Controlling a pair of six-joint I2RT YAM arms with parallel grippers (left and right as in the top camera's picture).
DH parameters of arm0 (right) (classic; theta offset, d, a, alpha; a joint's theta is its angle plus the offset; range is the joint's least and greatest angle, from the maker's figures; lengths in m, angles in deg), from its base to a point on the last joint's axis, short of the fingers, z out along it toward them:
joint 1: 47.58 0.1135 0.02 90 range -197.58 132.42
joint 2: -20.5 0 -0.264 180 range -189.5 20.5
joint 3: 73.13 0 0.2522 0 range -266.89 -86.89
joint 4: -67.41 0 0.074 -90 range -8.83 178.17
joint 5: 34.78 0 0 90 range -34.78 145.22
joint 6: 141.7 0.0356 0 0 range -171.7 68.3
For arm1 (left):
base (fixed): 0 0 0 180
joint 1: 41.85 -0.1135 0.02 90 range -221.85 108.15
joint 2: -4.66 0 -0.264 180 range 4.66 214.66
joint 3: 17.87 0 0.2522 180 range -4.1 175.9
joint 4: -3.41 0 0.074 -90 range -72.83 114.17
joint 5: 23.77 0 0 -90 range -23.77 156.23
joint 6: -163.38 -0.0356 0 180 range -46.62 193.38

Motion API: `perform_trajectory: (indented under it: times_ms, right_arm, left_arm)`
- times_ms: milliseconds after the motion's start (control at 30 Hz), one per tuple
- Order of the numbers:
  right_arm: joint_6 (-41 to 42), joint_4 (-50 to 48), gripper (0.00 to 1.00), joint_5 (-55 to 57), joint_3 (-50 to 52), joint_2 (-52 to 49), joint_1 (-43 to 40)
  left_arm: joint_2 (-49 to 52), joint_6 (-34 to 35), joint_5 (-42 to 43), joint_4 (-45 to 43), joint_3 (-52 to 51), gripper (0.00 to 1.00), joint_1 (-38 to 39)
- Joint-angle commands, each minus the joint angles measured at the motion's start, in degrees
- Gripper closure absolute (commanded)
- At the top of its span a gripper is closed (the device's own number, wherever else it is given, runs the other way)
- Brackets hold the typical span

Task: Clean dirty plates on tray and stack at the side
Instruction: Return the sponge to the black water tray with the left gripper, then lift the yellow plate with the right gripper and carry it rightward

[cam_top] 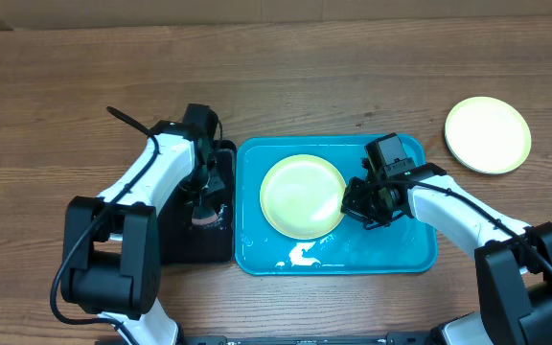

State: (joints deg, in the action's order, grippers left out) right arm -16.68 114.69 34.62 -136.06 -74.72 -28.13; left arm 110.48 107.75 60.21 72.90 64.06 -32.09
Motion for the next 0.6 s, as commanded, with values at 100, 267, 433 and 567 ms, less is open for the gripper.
perform_trajectory:
  times_ms: [100, 267, 433, 567]
  right_arm:
    - [-0.70, -0.85, 0.96, -0.96, -0.42, -0.11, -0.02]
    - [-3.13, -0.59, 0.96, -0.90, -1.20, 0.07, -0.02]
    - [-4.57, 3.28, 0.96, 0.22, -6.05, 0.39, 0.00]
    - [-9.68, 11.10, 0.96, 4.59, -13.81, 0.39, 0.44]
  left_arm:
    - [-2.01, -1.84, 0.31, -0.63, -0.17, 0.41, -0.42]
    - [-2.01, -1.84, 0.52, -0.50, -0.15, 0.00, -0.42]
    - [-2.01, -1.81, 0.52, -0.09, -0.07, 0.00, -0.42]
    - [-2.03, -1.79, 0.74, 0.85, 0.44, 0.00, -0.39]
